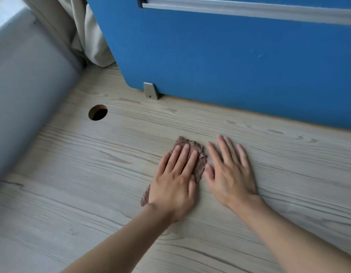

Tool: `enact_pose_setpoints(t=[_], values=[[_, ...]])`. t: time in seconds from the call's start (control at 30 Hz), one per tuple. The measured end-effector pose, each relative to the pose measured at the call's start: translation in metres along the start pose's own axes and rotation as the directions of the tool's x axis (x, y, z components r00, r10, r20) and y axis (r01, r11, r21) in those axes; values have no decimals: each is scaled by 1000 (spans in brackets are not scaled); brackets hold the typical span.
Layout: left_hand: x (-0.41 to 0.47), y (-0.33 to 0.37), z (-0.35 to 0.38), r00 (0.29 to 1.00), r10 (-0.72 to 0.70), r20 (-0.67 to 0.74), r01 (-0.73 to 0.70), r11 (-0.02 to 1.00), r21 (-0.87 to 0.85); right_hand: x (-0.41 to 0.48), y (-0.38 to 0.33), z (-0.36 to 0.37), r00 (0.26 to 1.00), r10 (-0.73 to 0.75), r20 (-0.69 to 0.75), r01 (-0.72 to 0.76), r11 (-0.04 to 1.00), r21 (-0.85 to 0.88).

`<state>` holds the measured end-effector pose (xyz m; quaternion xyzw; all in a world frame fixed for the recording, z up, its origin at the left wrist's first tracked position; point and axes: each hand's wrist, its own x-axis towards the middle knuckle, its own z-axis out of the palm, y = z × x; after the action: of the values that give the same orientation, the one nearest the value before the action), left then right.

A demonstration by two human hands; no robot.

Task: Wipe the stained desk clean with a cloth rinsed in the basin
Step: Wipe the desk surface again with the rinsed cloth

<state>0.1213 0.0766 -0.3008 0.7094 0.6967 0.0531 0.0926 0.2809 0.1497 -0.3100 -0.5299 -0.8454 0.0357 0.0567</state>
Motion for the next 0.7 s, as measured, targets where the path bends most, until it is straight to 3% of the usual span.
enact_pose_setpoints(t=[0.13, 0.27, 0.47, 0.63, 0.7], values=[[23, -19, -2, 999, 34, 8, -34, 999, 16, 1, 0, -1, 1000, -8, 17, 8, 1000, -10], [54, -21, -8, 991, -130, -14, 131, 991, 26, 1, 2, 0, 999, -7, 31, 7, 1000, -18], [36, -7, -1, 1000, 9, 20, -9, 1000, 14, 2, 1, -1, 999, -6, 37, 6, 1000, 0], [71, -16, -7, 994, -106, -17, 107, 994, 13, 1, 1, -2, 999, -12, 35, 12, 1000, -8], [68, -7, -7, 996, -87, 6, 87, 996, 29, 1, 1, -2, 999, -12, 39, 12, 1000, -2]])
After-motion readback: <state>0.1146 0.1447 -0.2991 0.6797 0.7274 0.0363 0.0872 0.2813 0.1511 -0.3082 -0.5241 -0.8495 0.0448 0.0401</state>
